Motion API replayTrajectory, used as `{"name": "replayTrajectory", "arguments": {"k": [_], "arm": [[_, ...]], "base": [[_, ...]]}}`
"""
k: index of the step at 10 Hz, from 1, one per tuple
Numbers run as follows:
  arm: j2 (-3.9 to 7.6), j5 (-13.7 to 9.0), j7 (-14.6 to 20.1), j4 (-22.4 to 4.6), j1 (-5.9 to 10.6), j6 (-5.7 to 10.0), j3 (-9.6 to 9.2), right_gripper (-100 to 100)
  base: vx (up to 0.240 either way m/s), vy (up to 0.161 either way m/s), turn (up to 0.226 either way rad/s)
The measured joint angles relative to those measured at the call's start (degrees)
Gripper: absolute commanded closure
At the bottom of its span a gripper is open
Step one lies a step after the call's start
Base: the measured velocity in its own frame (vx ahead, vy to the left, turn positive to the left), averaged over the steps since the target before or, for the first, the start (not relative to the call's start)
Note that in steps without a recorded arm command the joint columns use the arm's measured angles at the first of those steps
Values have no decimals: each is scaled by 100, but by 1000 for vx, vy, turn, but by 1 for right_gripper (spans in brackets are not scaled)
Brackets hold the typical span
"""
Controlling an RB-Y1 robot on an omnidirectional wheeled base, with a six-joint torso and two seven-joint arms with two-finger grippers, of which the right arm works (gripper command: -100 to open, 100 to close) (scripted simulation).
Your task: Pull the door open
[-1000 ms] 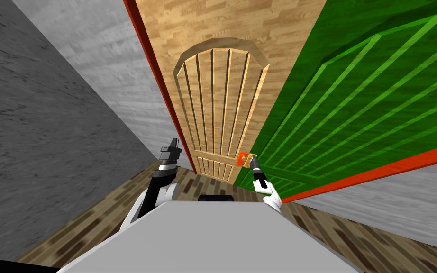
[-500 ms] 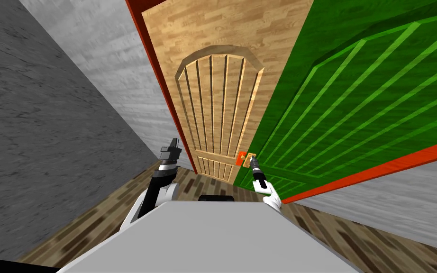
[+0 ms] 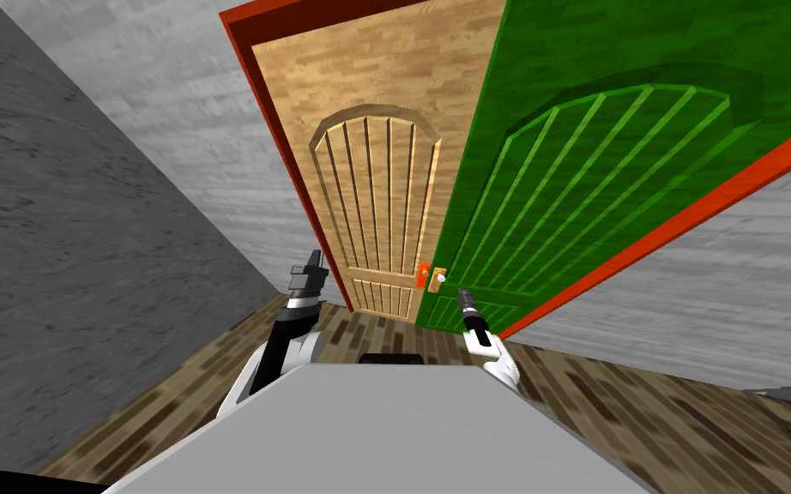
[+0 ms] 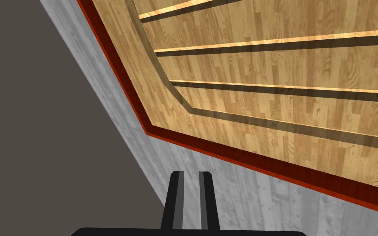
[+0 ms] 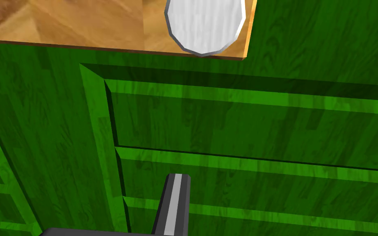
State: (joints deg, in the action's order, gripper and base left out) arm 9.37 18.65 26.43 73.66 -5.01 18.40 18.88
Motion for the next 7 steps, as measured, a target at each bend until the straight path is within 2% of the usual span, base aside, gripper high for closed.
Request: {"name": "replayTrajectory", "arguments": {"k": [3,4,5,6,7], "arm": [[-36,33,68,43,-9,40,-135,-100],[-39,44,98,68,9,43,-201,-100],[-41,45,106,72,10,40,-210,-100],[31,24,101,-29,19,31,-110,-100],[45,15,80,1,-90,-4,-12,-100]], "base": [[-178,85,66],[-69,54,7],[-56,-23,-165],[-58,-55,-210],[-14,-58,-148]]}}
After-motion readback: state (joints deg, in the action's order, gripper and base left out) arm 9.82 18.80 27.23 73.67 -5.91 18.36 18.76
